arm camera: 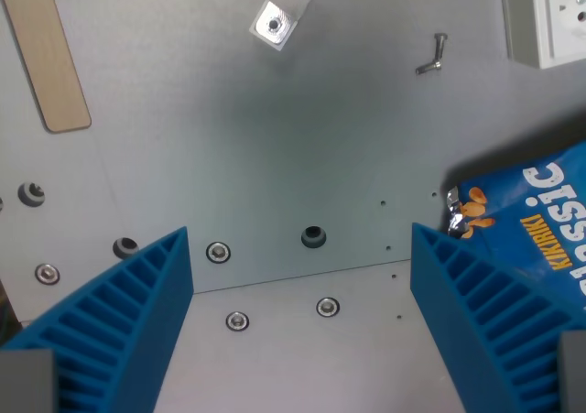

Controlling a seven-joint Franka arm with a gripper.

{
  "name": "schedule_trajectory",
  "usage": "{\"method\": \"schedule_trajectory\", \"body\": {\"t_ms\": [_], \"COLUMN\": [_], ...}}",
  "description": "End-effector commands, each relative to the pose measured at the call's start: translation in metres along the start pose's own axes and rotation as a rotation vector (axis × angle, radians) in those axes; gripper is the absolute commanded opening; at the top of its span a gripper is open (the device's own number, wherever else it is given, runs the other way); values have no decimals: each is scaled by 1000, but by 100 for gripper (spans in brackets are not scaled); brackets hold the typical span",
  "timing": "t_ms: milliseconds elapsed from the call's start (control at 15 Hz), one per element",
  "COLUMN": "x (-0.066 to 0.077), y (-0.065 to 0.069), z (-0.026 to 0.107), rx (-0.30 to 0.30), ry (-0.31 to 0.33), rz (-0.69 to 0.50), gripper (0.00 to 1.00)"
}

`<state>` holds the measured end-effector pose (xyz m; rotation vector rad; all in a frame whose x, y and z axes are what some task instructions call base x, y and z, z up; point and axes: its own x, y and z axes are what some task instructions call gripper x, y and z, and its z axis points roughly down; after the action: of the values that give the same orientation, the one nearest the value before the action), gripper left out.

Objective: Rotate around base negative z

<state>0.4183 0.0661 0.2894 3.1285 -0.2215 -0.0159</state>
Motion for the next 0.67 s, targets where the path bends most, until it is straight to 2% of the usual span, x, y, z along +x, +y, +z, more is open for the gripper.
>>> {"method": "schedule_trajectory", "body": {"t_ms": [67, 667], "x": [0, 0], "y": [0, 0], "z": [-2, -2], "rx": [4, 6], "ry": [4, 3], "rz": [154, 274], "gripper": [100, 100]}}
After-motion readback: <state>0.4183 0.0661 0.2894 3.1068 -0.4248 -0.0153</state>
